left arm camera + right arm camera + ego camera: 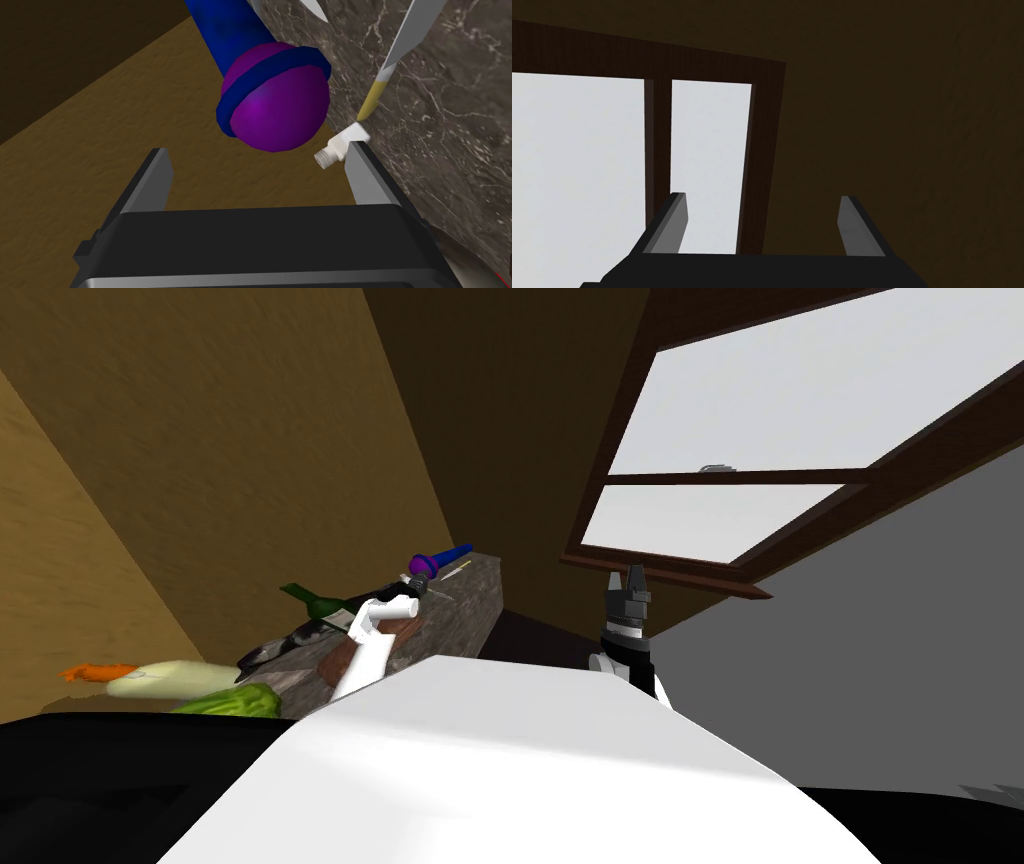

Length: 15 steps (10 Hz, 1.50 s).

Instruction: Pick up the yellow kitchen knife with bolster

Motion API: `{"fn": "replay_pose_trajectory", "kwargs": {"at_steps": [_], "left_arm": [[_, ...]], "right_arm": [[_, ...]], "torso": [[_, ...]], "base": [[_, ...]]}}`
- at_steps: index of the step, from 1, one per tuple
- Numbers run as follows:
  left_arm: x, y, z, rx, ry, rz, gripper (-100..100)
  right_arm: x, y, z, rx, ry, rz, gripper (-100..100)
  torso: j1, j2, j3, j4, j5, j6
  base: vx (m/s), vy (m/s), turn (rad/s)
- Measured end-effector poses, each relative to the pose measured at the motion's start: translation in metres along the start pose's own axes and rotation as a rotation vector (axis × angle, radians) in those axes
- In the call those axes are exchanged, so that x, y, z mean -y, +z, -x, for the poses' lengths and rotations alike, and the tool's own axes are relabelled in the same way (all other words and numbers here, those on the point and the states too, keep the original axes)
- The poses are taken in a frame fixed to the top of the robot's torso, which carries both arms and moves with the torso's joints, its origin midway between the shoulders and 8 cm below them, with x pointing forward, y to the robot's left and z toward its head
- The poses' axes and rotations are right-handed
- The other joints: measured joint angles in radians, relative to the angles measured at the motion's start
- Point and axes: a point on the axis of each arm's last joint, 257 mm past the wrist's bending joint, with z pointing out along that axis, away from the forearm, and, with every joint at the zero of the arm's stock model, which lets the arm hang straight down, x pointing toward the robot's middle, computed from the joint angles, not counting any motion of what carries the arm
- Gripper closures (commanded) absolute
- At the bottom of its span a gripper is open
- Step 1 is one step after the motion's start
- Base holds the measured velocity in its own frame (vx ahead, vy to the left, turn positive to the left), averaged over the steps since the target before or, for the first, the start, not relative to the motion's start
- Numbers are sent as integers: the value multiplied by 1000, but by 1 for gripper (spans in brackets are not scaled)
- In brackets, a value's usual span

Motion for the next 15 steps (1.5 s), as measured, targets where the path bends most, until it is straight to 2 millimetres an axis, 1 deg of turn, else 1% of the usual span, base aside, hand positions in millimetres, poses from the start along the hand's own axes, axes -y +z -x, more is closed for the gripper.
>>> {"fn": "replay_pose_trajectory", "kwargs": {"at_steps": [1,3,4,7,9,10,15], "left_arm": [[-4,4,2,-5,-2,28,-100],[-18,6,2,-17,-1,85,-100],[-24,10,4,-24,-3,115,-100],[-41,15,6,-46,-6,200,-100],[-54,14,5,-62,-7,256,-100],[-60,17,8,-73,-11,286,-100],[-86,15,6,-121,-17,417,-100]], "right_arm": [[0,0,0,0,0,0,0],[0,0,0,0,0,0,0],[0,0,0,0,0,0,0],[0,0,0,0,0,0,0],[0,0,0,0,0,0,0],[0,0,0,0,0,0,0],[0,0,0,0,0,0,0]], "torso": [[0,0,0,0,0,1],[0,0,0,0,0,0],[1,-1,0,0,0,1],[1,-1,-1,0,0,1],[0,-1,0,0,0,0],[1,-1,-1,0,0,1],[0,-2,-1,0,0,0]], "base": [[-20,40,-139],[-10,30,-91],[-16,47,-125],[-8,34,-86],[-5,27,-96],[-6,47,-99],[-1,35,-70]]}}
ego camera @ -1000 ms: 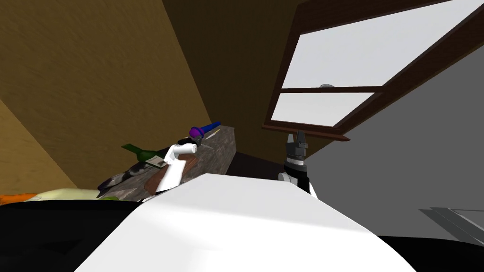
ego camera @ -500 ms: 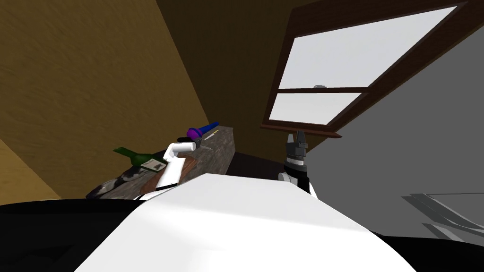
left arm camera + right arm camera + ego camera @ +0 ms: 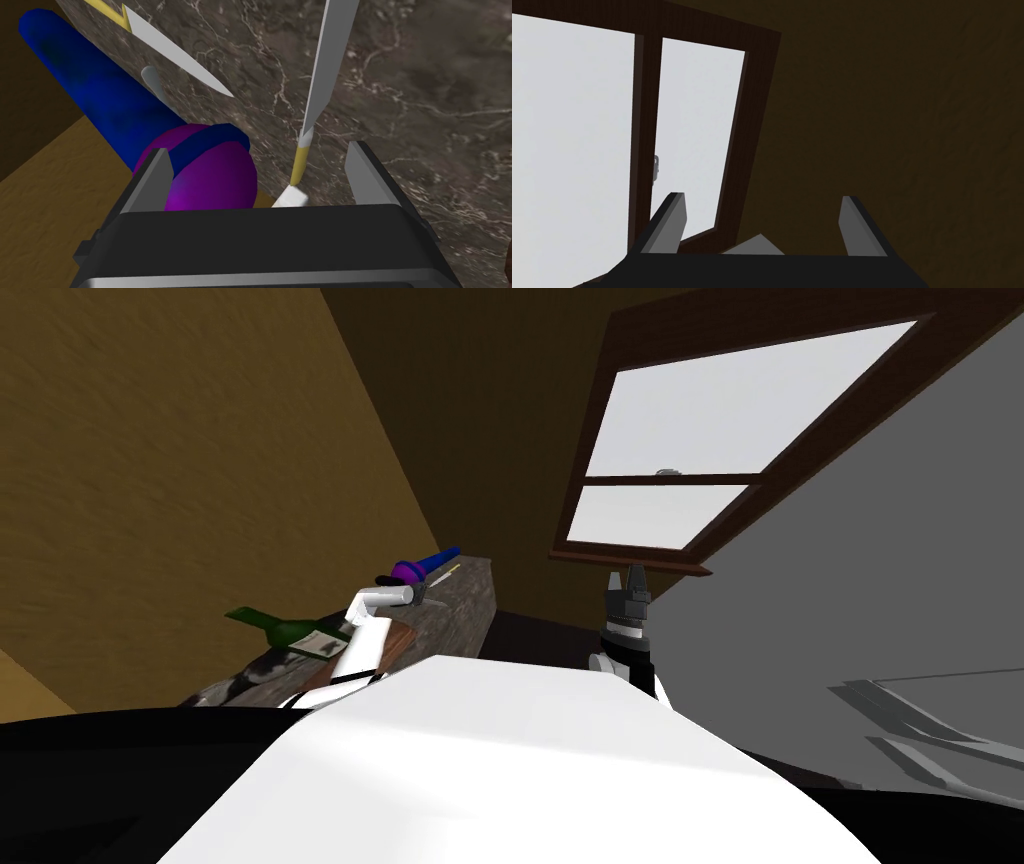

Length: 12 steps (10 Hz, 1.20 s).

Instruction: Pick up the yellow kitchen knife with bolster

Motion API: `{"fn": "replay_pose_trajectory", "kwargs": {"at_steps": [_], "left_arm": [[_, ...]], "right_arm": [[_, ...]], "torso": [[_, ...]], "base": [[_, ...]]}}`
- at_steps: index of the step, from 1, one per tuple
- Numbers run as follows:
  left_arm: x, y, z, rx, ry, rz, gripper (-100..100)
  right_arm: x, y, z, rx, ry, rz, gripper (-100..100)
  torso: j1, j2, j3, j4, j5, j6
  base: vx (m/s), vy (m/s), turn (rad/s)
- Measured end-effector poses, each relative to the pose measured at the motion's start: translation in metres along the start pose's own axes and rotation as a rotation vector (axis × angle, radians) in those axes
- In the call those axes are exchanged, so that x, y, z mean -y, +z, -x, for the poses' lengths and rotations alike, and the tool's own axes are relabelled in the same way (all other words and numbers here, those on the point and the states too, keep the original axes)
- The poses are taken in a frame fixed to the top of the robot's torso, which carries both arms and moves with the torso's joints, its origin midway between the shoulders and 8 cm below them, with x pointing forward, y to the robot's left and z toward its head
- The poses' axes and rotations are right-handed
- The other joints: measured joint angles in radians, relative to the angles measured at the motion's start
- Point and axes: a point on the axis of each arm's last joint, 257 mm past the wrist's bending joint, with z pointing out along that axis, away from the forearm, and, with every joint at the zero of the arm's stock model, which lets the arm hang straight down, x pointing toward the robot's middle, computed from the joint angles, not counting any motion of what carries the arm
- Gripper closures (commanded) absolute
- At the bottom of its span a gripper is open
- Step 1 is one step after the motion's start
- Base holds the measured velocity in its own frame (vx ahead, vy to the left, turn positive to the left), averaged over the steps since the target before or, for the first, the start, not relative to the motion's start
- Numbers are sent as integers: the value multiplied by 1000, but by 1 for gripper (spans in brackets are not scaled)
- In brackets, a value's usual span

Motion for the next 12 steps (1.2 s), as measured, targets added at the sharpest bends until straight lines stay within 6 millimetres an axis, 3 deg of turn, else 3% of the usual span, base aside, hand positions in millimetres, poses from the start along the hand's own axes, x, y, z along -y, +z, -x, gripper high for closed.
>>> {"fn": "replay_pose_trajectory", "kwargs": {"at_steps": [12], "left_arm": [[-58,1,-10,-167,-19,315,-100]], "right_arm": [[0,0,0,0,0,0,0]], "torso": [[0,-1,-1,0,0,0]], "base": [[11,42,-69]]}}
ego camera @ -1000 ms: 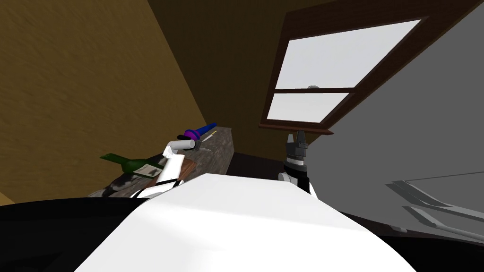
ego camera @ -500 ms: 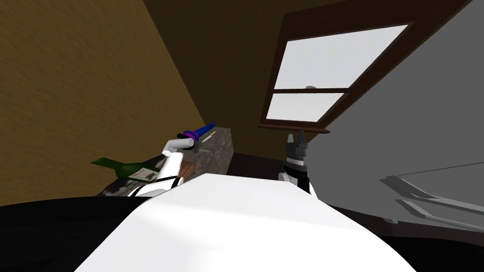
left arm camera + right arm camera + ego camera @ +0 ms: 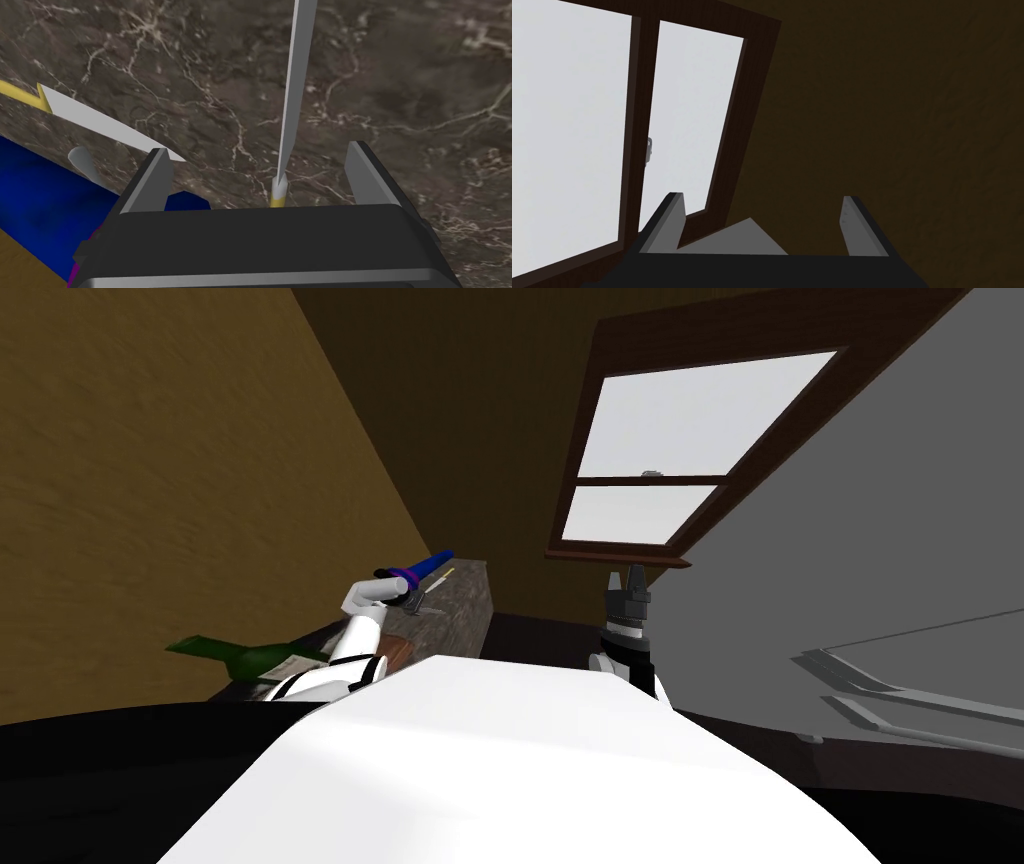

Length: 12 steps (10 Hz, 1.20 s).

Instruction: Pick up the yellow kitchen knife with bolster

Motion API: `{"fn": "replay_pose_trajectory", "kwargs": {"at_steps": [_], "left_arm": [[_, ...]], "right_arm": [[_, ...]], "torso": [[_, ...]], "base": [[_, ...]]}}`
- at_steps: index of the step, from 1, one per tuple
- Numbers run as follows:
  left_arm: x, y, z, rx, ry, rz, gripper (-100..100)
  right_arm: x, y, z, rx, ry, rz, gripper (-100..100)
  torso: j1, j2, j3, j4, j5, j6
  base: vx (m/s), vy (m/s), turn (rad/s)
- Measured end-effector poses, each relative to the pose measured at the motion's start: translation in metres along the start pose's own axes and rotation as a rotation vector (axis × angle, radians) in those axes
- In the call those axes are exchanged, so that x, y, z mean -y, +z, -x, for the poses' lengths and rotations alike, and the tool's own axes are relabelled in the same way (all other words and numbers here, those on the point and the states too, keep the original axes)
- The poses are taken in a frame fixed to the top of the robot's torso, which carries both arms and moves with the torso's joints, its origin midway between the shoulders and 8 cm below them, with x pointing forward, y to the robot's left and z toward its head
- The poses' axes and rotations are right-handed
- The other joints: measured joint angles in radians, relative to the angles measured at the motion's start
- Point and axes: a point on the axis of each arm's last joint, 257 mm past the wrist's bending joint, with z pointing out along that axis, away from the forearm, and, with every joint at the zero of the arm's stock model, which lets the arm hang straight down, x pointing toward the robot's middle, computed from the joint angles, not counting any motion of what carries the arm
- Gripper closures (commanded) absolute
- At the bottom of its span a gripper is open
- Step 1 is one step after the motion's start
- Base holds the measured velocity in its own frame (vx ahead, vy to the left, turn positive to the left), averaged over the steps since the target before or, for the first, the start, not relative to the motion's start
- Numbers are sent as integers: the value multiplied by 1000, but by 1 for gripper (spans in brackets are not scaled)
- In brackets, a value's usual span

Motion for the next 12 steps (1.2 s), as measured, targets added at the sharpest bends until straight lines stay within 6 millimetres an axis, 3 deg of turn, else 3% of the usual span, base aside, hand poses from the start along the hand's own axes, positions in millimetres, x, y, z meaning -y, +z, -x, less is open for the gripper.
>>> {"fn": "replay_pose_trajectory", "kwargs": {"at_steps": [12], "left_arm": [[-63,-15,-26,-230,-1,323,-100]], "right_arm": [[0,0,0,0,0,0,0]], "torso": [[1,0,0,0,1,-1]], "base": [[23,56,-49]]}}
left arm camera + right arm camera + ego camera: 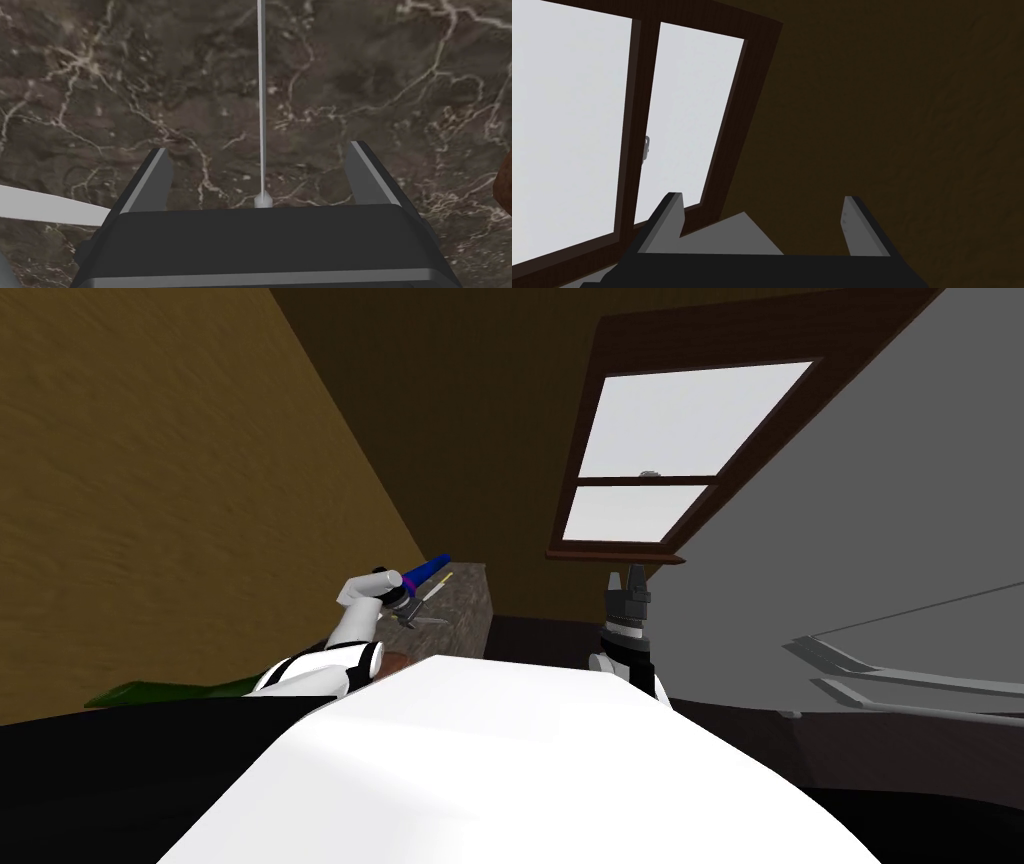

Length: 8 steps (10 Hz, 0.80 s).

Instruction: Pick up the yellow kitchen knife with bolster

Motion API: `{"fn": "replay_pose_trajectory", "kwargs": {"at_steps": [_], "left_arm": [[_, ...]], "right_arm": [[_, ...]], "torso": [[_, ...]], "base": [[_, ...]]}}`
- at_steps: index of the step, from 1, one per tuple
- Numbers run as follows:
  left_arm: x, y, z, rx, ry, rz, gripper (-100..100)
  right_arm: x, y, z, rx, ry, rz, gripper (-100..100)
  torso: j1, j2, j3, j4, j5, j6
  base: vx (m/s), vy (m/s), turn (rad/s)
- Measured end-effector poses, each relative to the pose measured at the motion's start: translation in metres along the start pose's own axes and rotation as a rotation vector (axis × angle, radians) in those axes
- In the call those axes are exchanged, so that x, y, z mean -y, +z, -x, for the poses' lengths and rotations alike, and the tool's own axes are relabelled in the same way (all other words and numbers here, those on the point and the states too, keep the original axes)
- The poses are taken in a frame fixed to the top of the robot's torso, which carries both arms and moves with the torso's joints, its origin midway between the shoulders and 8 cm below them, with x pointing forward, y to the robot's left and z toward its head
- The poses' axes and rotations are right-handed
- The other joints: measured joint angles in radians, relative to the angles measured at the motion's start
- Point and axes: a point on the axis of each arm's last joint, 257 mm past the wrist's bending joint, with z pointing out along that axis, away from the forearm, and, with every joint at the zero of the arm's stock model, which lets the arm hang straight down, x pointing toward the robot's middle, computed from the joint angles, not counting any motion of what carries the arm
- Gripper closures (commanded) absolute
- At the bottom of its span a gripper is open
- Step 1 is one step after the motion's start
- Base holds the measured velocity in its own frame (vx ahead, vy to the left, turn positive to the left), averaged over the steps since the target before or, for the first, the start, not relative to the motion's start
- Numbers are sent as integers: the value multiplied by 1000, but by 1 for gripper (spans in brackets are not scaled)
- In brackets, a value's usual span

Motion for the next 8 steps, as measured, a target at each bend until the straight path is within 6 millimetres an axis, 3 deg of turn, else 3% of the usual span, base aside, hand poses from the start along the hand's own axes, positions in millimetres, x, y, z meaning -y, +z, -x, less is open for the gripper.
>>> {"fn": "replay_pose_trajectory", "kwargs": {"at_steps": [3,4,5,7,8], "left_arm": [[-16,-3,-9,-54,3,68,-100],[-17,-3,-9,-57,4,72,0],[-17,-3,-9,-56,4,72,-100],[-15,9,-12,-55,2,69,-100],[-14,10,-12,-54,2,67,100]], "right_arm": [[0,0,0,0,0,0,0],[0,0,0,0,0,0,0],[0,0,0,0,0,0,0],[0,0,0,0,0,0,0],[0,0,0,0,0,0,0]], "torso": [[-1,0,0,0,0,0],[-2,1,0,0,0,0],[-3,1,1,0,-1,0],[-4,3,2,1,-1,0],[-4,3,2,1,-1,0]], "base": [[23,41,-21],[0,0,0],[-13,6,-16],[-22,7,-17],[0,0,0]]}}
